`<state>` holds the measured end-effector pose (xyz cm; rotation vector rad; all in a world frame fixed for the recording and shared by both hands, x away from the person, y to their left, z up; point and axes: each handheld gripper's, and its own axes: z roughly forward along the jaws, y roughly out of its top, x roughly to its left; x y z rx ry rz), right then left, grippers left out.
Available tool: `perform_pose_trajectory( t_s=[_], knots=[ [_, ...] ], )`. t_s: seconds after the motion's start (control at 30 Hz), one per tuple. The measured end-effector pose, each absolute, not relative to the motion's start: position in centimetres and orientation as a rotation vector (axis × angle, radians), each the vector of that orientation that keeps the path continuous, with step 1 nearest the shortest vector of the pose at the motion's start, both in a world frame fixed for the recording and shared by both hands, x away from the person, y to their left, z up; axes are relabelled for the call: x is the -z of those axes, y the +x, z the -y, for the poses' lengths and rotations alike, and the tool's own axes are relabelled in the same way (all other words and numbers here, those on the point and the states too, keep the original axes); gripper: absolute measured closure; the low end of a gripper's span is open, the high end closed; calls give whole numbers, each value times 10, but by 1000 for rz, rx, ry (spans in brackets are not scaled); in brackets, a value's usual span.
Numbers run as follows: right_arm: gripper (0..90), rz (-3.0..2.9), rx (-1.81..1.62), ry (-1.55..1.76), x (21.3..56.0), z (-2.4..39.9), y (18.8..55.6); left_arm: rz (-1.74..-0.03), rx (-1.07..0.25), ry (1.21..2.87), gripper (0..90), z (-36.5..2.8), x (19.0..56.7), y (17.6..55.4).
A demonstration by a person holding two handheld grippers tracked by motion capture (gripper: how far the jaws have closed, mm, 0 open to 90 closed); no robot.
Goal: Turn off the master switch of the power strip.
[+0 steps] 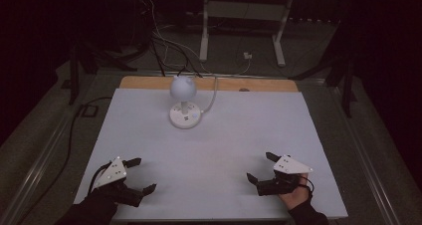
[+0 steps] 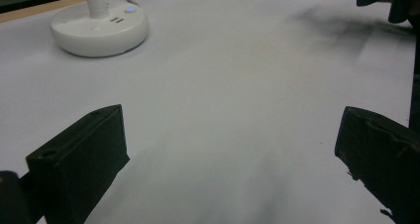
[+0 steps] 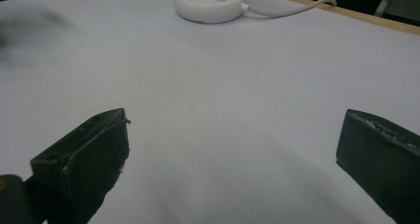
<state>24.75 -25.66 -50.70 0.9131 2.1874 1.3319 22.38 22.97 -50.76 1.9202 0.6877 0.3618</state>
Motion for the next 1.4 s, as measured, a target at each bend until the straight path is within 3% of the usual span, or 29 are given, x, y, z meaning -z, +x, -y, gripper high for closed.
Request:
perform_pose_trajectory(
  t_s=[1.4],
  knots=[
    [0,-2113,-1340,891,501,256,243,-636,-281,1947,4,-218,501,223]
  ],
)
